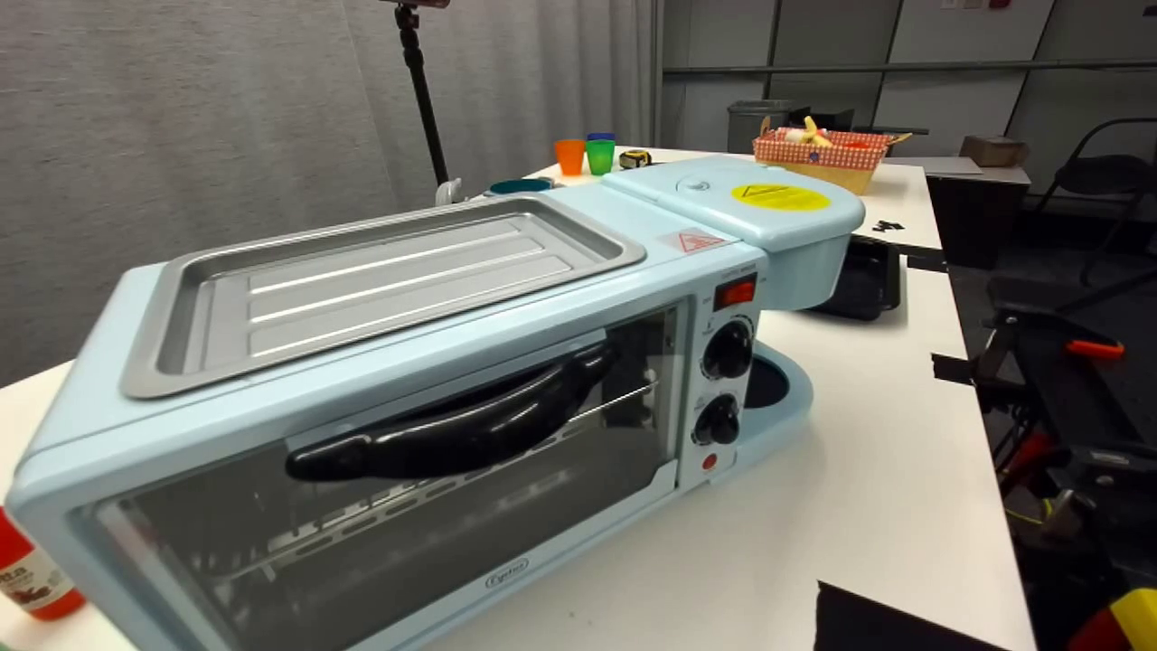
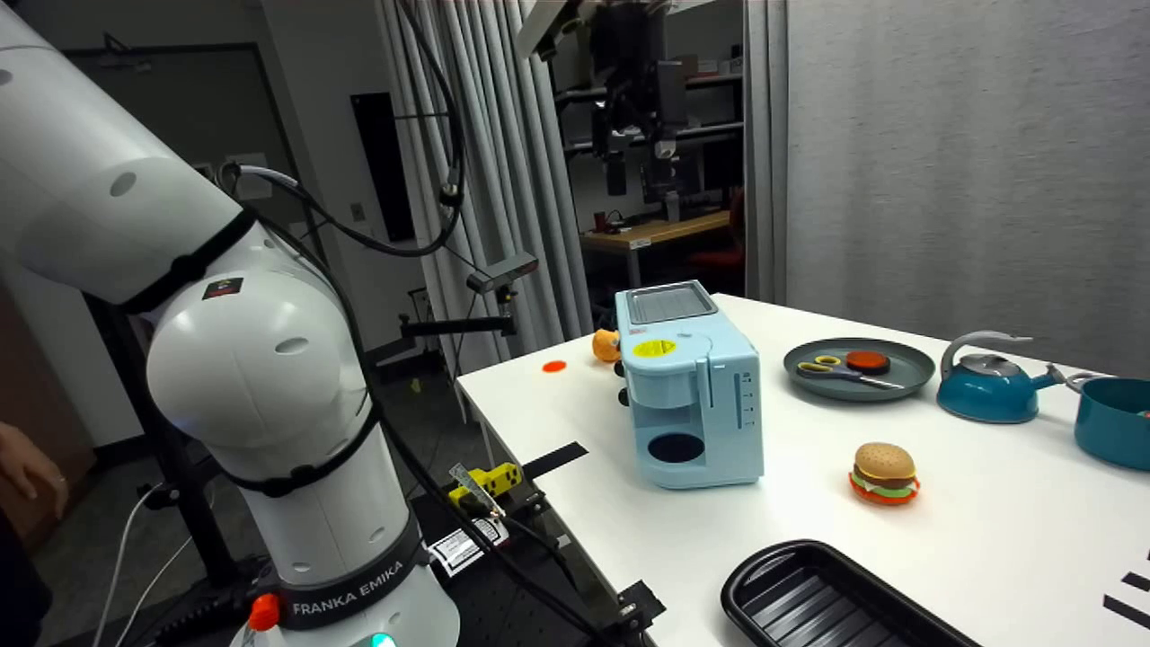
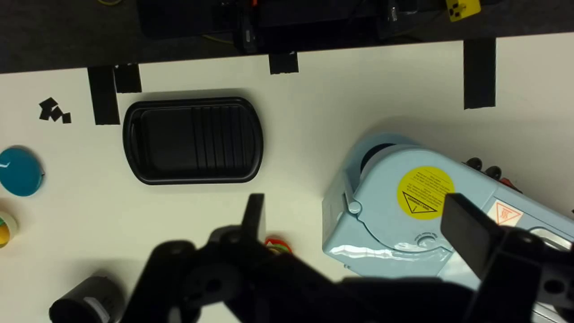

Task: Press the button to open the coffee marker

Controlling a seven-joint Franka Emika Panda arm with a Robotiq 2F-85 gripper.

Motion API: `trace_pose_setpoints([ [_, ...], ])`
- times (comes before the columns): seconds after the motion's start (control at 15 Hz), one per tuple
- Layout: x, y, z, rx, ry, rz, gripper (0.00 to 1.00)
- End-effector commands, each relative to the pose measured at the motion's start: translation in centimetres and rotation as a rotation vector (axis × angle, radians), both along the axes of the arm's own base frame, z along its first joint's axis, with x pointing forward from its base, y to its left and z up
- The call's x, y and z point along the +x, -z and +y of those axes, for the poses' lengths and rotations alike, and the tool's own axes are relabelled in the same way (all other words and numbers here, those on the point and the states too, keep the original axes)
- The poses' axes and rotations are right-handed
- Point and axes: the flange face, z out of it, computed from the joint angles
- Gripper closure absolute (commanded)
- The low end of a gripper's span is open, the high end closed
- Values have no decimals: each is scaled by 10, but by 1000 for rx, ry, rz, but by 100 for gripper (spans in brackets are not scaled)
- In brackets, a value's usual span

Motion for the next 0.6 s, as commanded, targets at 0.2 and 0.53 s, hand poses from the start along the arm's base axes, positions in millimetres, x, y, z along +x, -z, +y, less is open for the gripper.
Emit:
trace_pose_setpoints([
  [0.2, 0, -1, 0, 0, 0, 1, 0],
  [0.53, 5, 1, 2, -5, -12, 4, 0],
])
